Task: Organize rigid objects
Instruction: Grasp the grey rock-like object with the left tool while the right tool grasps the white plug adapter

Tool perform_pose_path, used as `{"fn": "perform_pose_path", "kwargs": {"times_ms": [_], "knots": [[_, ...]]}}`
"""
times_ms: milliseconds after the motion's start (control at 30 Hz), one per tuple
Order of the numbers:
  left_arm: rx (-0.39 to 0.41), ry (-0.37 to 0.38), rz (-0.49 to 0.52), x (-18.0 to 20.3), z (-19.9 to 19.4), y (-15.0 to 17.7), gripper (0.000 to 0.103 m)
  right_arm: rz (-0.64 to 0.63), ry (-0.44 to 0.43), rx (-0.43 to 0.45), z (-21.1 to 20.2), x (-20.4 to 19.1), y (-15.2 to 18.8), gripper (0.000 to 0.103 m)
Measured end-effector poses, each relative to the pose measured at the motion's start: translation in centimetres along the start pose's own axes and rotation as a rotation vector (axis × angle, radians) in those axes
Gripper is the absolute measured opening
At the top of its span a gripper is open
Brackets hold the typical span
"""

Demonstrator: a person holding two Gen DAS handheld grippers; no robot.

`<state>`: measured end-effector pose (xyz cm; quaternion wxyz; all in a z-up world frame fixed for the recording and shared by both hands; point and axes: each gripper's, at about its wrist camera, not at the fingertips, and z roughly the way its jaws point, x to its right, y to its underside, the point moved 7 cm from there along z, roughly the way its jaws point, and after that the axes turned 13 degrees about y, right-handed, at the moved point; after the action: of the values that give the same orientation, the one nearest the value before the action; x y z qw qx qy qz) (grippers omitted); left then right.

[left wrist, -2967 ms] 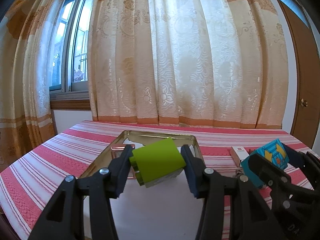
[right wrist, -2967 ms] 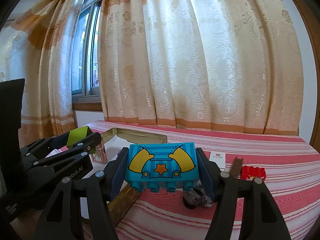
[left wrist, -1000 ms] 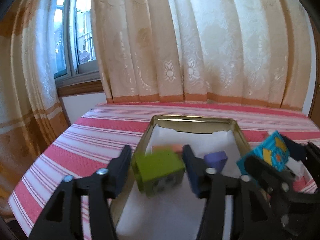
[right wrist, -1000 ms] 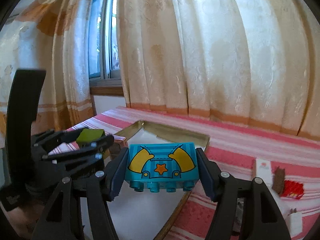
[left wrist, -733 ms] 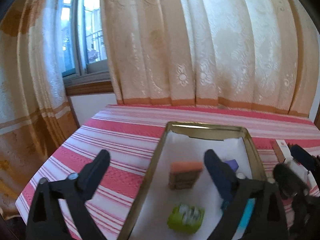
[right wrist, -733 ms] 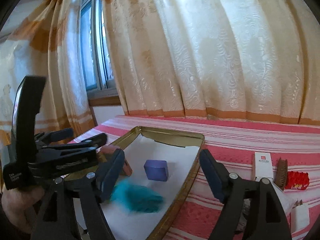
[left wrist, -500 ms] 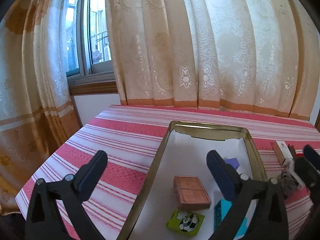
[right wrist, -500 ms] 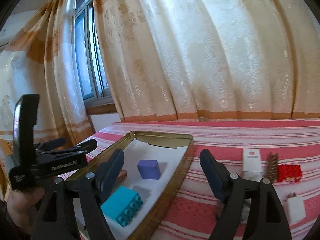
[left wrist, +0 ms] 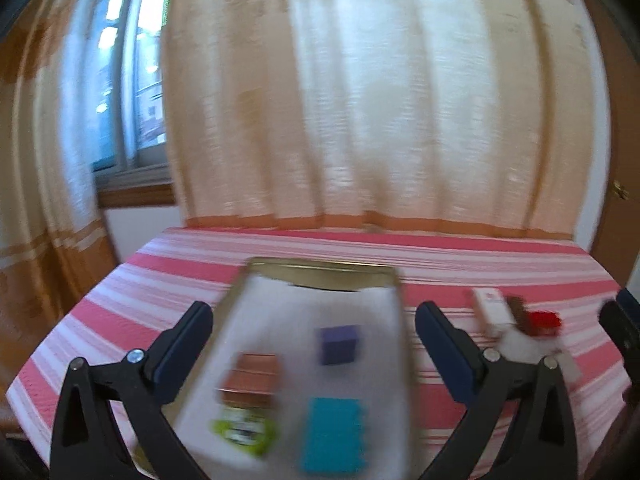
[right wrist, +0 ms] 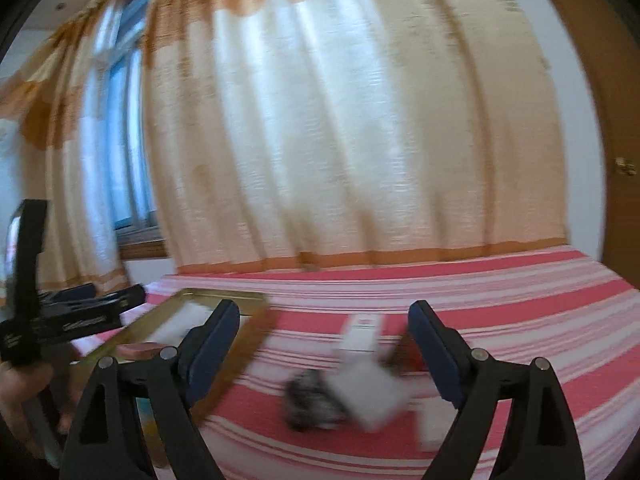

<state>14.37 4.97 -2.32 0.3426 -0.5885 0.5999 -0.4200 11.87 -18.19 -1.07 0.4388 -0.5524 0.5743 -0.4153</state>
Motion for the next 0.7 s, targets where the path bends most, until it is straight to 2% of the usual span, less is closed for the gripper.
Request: {"fn": "perform_pose_path", "kwargs": {"times_ms": [133,267,400,533,700], "knots": [[-0.032,0.072,0.045,4.8,1.5,0.9,0.103,0.023,0.106,-0.023,0.2,4.5,-0.2,0.088],[-0.086,0.122,0.080,8.9,3.6,2.5,0.103,0.057,0.155,-0.054,0.4,7.6,0.2,0.088],[-0.147,0.151,0.128,11.8,5.4,4.2,0.103,0.040,0.195,-0.114,1.0,9.1,1.2,0.088],[-0.187,0.159,0.172,13.4,6.5,5.2,0.103,0.030,0.185,-0.211,2.3,9.4,2.6,0.088],[-0.230,0.201,0.158,13.7,7.5,5.6,0.100,0.024,0.140,-0.331,3.9,8.9,4.6,0.086]]}}
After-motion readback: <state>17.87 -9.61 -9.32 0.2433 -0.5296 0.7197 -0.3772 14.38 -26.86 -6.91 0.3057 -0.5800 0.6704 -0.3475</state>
